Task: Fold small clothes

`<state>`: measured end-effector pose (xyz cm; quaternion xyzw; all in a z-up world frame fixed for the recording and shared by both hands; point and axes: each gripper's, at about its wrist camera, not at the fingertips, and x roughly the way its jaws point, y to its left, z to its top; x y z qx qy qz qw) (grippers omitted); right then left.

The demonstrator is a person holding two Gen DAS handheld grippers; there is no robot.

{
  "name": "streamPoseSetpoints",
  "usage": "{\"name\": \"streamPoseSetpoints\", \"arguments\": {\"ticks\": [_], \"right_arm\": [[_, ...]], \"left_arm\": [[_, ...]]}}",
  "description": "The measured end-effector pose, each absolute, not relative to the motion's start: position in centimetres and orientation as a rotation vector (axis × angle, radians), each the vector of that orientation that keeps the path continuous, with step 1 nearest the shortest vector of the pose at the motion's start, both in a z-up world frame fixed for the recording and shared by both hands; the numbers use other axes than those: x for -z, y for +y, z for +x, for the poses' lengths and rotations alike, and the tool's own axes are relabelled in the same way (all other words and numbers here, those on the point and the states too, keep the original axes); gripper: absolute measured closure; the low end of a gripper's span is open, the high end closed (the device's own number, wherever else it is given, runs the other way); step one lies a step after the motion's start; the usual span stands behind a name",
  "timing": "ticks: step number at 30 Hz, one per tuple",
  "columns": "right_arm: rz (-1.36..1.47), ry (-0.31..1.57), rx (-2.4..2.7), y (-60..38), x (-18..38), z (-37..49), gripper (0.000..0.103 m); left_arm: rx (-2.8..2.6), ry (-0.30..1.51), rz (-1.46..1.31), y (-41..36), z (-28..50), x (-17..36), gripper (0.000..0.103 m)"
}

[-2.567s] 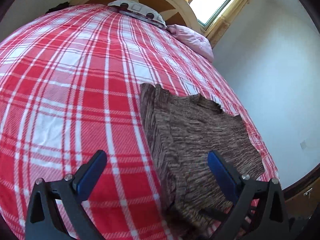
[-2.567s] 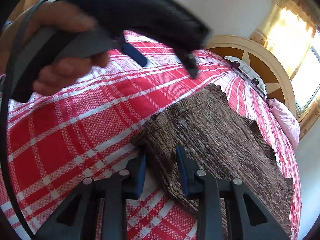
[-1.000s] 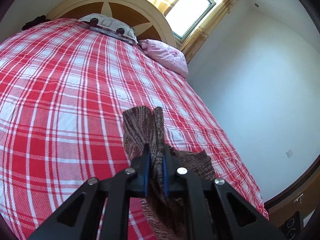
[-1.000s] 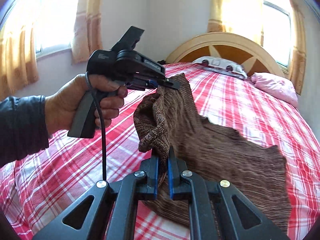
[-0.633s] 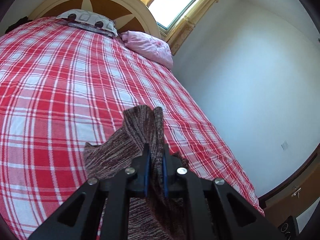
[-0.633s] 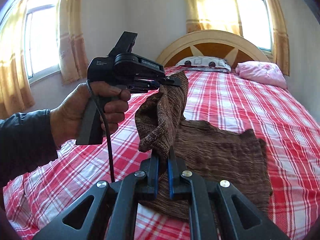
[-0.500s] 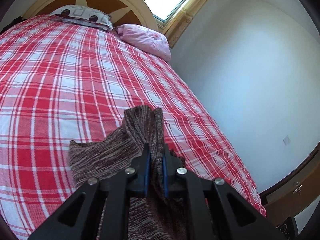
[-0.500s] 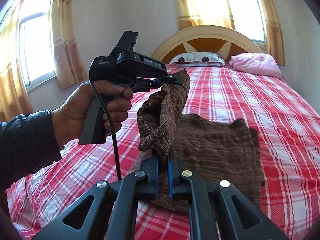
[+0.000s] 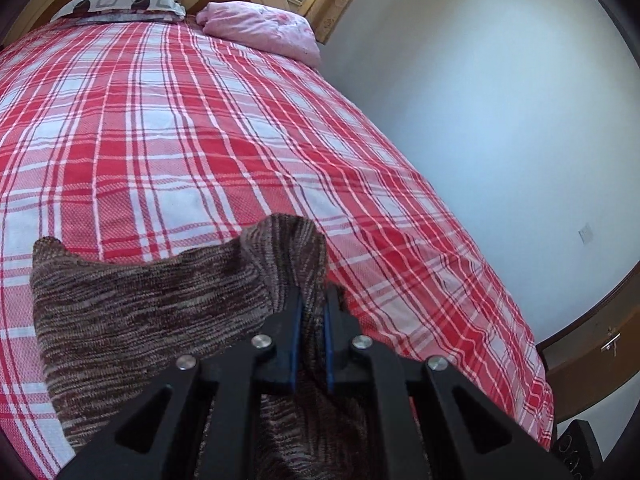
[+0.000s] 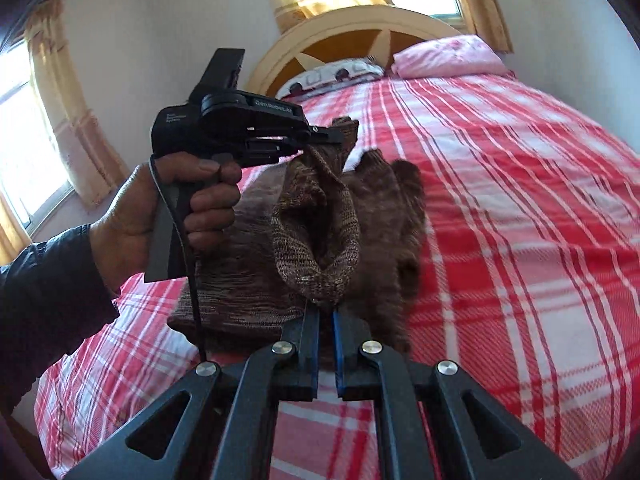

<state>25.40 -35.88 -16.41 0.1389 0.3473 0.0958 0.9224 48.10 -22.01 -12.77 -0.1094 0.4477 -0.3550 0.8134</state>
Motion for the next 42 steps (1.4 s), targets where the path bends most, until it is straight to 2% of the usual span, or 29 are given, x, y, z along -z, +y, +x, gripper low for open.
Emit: {"name": "streamPoseSetpoints", "arguments": {"ticks": [12, 13, 14, 15, 16, 17, 20, 22, 23, 24, 25, 27, 32, 37, 39, 42], "right_arm": [[0.335, 0.766, -0.168, -36.9, 18.1, 24.2, 0.098], [0.341, 0.760, -0.173, -37.0, 18.1, 24.1, 0.098], [0.342, 0.756, -0.178, -37.1, 18.0, 24.1, 0.098], [0.350, 0.752, -0.190, -37.2, 18.0, 24.0, 0.098], [0.361, 0.748, -0.199, -37.4, 18.0, 24.0, 0.098], [0.380, 0.742, -0.208, -37.7, 18.1, 23.9, 0.098], [0.414, 0.735, -0.204, -38.5, 17.9, 23.7, 0.096], [0.368, 0.693, -0.132, -38.9, 16.8, 22.9, 0.083], [0.349, 0.666, -0.116, -38.9, 16.1, 22.6, 0.078], [0.344, 0.626, -0.110, -39.0, 15.1, 22.3, 0.067], [0.345, 0.587, -0.118, -38.9, 14.0, 22.2, 0.050], [0.326, 0.537, -0.160, -38.0, 12.0, 22.8, 0.030], [0.350, 0.609, -0.393, -34.1, 10.2, 29.7, 0.030], [0.375, 0.827, -0.325, -33.8, 14.2, 37.9, 0.030], [0.405, 0.903, -0.186, -36.0, 16.4, 39.2, 0.030], [0.420, 0.934, -0.062, -38.9, 18.0, 39.1, 0.031]], "left_arm": [[0.714, 0.904, 0.017, -26.8, 46.0, 12.3, 0.090], [0.703, 0.880, 0.047, -26.6, 45.4, 11.6, 0.083], [0.692, 0.855, 0.068, -26.2, 44.7, 10.9, 0.066], [0.686, 0.826, 0.074, -25.6, 44.1, 10.3, 0.056], [0.675, 0.790, 0.078, -24.8, 43.3, 9.6, 0.035], [0.658, 0.748, 0.080, -23.5, 42.2, 8.9, 0.025], [0.655, 0.703, 0.092, -20.1, 39.6, 8.3, 0.025], [0.632, 0.690, 0.114, -17.8, 37.6, 8.8, 0.024], [0.615, 0.686, 0.125, -16.8, 36.8, 9.3, 0.020], [0.589, 0.689, 0.142, -16.0, 36.0, 9.9, 0.018], [0.575, 0.691, 0.159, -15.5, 35.4, 10.6, 0.017], [0.532, 0.695, 0.199, -14.9, 34.5, 12.0, 0.017], [0.501, 0.766, 0.179, -14.8, 34.1, 14.8, 0.017], [0.537, 0.810, 0.122, -14.1, 34.1, 16.2, 0.016], [0.548, 0.832, 0.109, -14.0, 34.3, 16.5, 0.012], [0.555, 0.875, 0.069, -13.6, 35.0, 17.2, 0.011]]}}
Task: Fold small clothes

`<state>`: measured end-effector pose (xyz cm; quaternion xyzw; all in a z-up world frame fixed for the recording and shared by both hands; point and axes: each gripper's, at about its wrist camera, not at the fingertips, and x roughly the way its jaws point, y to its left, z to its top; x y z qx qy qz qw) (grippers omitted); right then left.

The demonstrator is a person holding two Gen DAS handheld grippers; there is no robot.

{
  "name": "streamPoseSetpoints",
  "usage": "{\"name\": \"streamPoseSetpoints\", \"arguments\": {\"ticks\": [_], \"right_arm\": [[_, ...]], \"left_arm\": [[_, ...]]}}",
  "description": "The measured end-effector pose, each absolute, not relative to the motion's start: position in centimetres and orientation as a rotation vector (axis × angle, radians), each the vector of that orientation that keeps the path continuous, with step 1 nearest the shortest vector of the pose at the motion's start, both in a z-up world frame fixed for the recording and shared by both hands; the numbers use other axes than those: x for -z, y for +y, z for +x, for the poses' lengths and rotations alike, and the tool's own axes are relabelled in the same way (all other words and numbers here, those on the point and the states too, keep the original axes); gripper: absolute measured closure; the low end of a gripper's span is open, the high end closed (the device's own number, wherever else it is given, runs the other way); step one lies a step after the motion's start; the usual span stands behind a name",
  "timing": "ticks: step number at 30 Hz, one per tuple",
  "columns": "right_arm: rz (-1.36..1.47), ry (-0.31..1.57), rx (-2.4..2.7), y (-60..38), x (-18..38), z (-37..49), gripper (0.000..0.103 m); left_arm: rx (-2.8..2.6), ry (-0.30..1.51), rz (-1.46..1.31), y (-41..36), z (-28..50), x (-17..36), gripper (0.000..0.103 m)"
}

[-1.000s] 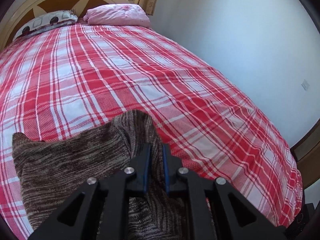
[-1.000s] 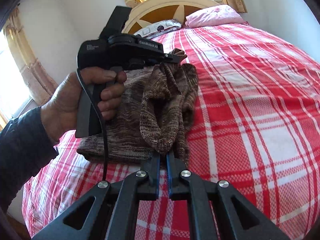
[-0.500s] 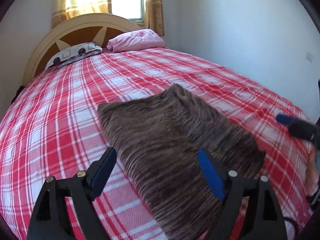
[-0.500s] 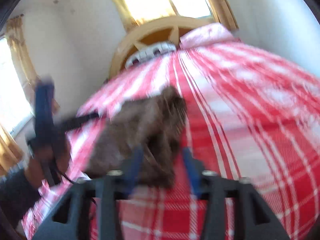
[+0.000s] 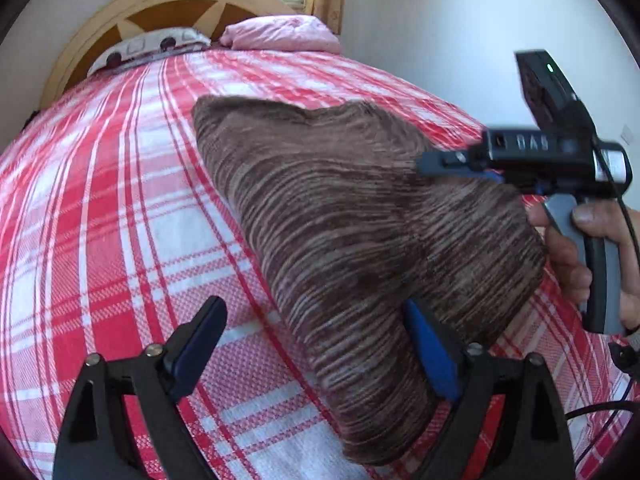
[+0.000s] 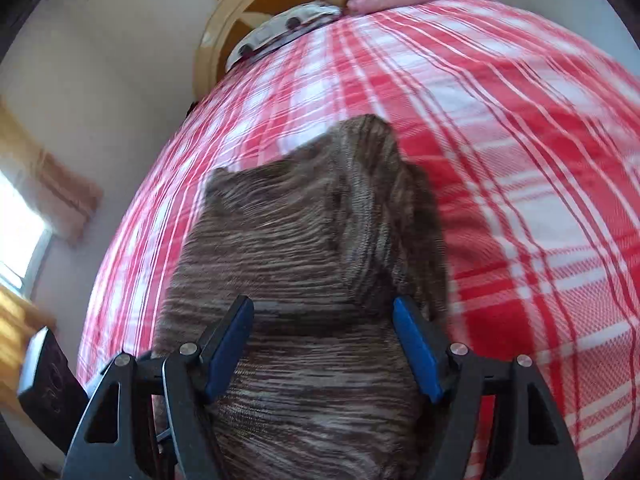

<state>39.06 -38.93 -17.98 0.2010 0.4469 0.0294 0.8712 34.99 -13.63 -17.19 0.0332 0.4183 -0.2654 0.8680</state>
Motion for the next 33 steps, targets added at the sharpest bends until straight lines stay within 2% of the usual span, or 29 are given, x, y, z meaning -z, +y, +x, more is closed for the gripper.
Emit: {"name": "streamPoseSetpoints", "arguments": {"ticks": [4, 8, 11, 13, 16, 22, 27, 33], "right_arm": [[0.436, 0.911, -0.050, -40.1, 17.2, 37.9, 0.031], [0.302, 0.740, -0.061, -37.2, 11.9, 37.5, 0.031], [0.118, 0.788, -0.165, -31.9, 10.2, 40.6, 0.031], [0.030, 0.828, -0.207, -28.8, 10.4, 43.1, 0.031], [0.086, 0.901, -0.271, -26.5, 12.1, 46.7, 0.031], [0.137, 1.110, -0.154, -27.8, 19.3, 54.3, 0.031], [0.155, 1.045, -0.194, -29.3, 18.0, 52.1, 0.032], [0.314, 0.929, -0.354, -33.0, 13.6, 42.4, 0.030]], "left_arm": [[0.576, 0.876, 0.006, -12.8, 35.3, 17.1, 0.010], [0.578, 0.877, -0.051, -12.0, 35.7, 17.1, 0.010], [0.582, 0.881, -0.052, -12.1, 35.6, 17.3, 0.010], [0.584, 0.881, -0.036, -12.3, 35.4, 17.5, 0.010], [0.589, 0.886, -0.028, -12.4, 35.3, 17.6, 0.008], [0.619, 0.889, -0.083, -11.5, 35.5, 17.5, 0.007], [0.599, 0.870, -0.112, -10.8, 35.5, 17.2, 0.007], [0.543, 0.870, -0.194, -9.3, 36.1, 17.4, 0.004]]}}
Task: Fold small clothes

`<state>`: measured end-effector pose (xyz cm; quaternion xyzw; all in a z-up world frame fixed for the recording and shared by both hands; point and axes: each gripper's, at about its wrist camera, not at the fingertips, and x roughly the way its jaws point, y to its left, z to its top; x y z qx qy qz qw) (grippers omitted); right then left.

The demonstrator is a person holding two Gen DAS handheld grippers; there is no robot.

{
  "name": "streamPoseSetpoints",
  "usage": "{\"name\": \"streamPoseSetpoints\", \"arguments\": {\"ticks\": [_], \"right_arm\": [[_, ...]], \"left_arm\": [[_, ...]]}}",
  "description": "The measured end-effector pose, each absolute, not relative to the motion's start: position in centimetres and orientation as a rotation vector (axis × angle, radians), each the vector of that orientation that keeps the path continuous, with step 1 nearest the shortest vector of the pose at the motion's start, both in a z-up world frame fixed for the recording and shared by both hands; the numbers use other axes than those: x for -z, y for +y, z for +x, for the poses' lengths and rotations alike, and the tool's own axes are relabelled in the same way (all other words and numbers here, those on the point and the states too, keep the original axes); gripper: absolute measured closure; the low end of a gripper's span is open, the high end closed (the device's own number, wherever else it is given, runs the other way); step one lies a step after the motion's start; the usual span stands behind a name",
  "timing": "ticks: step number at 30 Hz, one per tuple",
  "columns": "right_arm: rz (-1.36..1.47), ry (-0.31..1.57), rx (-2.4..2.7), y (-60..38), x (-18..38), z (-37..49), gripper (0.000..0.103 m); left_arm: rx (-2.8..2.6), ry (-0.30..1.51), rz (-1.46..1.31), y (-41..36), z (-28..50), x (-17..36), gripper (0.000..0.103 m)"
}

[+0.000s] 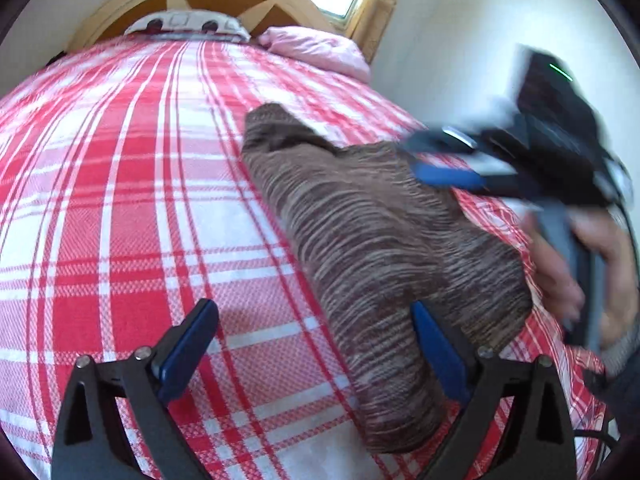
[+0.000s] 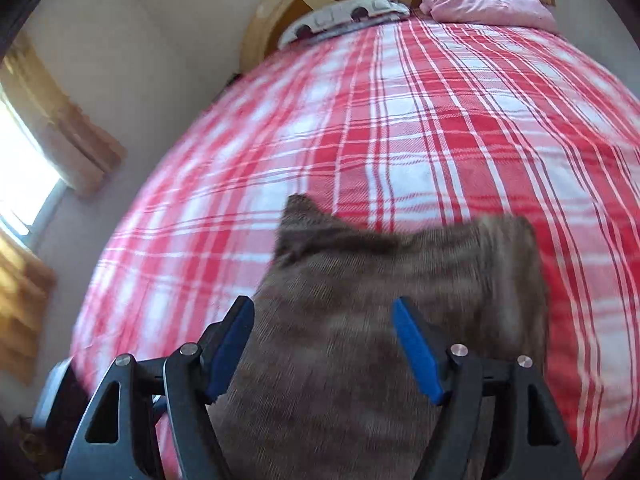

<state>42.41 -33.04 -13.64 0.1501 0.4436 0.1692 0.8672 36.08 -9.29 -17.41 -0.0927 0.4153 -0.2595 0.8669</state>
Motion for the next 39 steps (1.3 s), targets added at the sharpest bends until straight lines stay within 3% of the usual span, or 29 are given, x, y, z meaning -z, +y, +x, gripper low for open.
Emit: {"name": "streamPoseSetpoints", "arguments": {"ticks": [8, 18, 24, 30, 39], "right_arm": [[0.263, 1.001, -0.112, -38.2, 18.4, 38.5, 0.030], [0.306, 0.772, -0.308, -36.0, 11.9, 39.6, 0.030], [0.242, 1.024, -0.213, -35.0, 17.5, 44.2, 0.031], [0.200, 0.930, -0.252, -35.1, 17.3, 42.6, 0.031], [0.383, 0.821, -0.154, -41.2, 15.7, 39.9, 0.030]], "left_arm": [[0.532, 0.881, -0.133, -10.4, 36.3, 17.5, 0.000], [0.523, 0.881, -0.126, -10.3, 35.9, 17.7, 0.000], [0.527, 0.878, -0.137, -10.2, 36.0, 17.7, 0.000], [0.500, 0.887, -0.088, -10.7, 36.0, 17.8, 0.000], [0.458, 0.927, 0.003, -12.1, 36.3, 17.7, 0.000]]}}
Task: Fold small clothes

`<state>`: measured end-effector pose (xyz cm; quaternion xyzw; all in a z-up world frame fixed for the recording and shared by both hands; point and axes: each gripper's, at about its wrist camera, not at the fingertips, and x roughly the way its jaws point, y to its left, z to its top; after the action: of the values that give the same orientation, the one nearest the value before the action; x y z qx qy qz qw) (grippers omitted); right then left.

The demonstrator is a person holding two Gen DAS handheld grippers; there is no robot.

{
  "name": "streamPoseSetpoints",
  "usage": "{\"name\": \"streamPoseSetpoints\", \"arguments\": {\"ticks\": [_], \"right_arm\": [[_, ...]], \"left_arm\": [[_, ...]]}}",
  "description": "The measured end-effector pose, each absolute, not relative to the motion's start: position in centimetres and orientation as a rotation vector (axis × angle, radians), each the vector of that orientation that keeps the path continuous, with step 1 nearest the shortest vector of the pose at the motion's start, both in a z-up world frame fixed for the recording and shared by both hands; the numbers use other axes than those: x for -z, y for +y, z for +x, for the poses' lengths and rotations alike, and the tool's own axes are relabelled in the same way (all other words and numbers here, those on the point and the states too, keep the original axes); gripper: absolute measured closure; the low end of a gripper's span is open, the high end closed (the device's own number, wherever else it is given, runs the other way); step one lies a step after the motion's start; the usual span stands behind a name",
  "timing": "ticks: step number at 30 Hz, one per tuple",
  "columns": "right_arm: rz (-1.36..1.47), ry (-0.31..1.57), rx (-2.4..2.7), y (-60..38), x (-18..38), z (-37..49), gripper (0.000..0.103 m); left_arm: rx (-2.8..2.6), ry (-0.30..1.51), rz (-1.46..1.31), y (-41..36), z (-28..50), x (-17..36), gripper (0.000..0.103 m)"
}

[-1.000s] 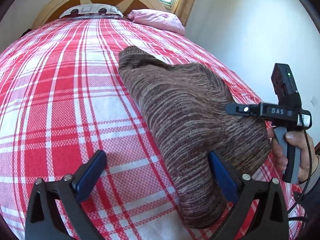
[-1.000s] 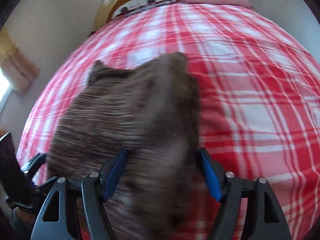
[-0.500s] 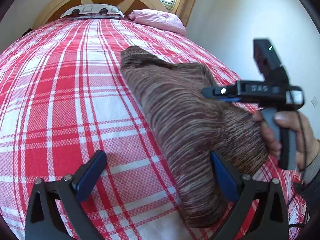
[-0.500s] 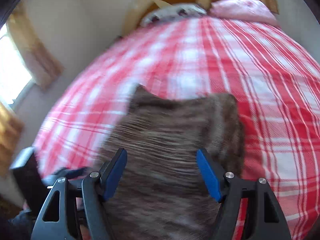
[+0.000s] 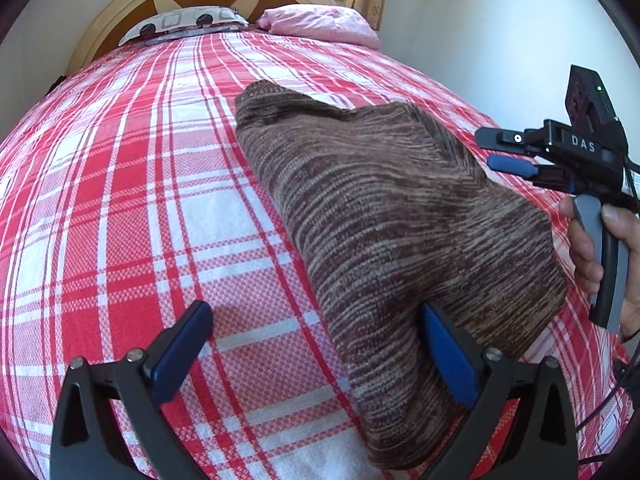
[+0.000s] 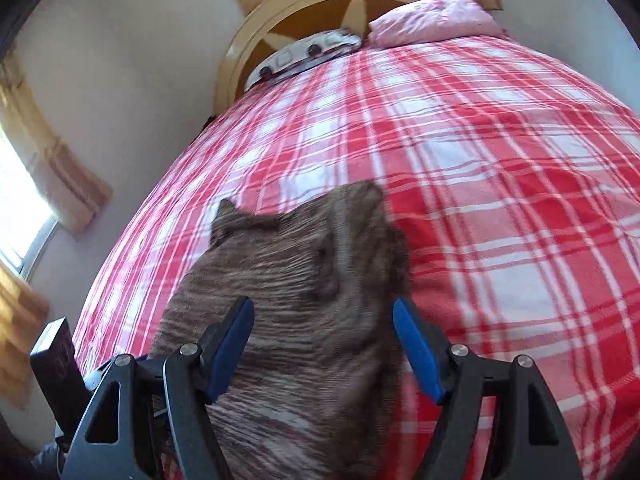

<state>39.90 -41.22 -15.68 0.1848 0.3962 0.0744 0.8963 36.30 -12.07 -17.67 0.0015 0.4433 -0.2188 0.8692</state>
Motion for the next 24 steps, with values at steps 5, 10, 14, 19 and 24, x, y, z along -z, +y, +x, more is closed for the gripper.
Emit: {"name": "streamPoseSetpoints", "arguments": {"ticks": [5, 10, 14, 19, 24], "right_arm": [[0.432, 0.841, -0.122, -44.1, 16.2, 41.0, 0.030], [0.440, 0.849, -0.162, -44.5, 17.1, 42.3, 0.030], [0.438, 0.864, -0.191, -43.8, 18.1, 43.6, 0.030], [0.467, 0.865, -0.188, -44.1, 19.1, 44.7, 0.030], [0.489, 0.862, -0.198, -44.2, 19.4, 45.5, 0.030]], "left_arm": [[0.462, 0.934, 0.024, -12.8, 36.6, 17.8, 0.000], [0.473, 0.927, 0.022, -12.8, 36.5, 17.9, 0.000], [0.474, 0.928, 0.027, -12.9, 36.4, 17.9, 0.000], [0.479, 0.935, 0.033, -13.1, 36.8, 18.0, 0.000], [0.498, 0.949, 0.016, -13.3, 37.9, 17.8, 0.000]]}}
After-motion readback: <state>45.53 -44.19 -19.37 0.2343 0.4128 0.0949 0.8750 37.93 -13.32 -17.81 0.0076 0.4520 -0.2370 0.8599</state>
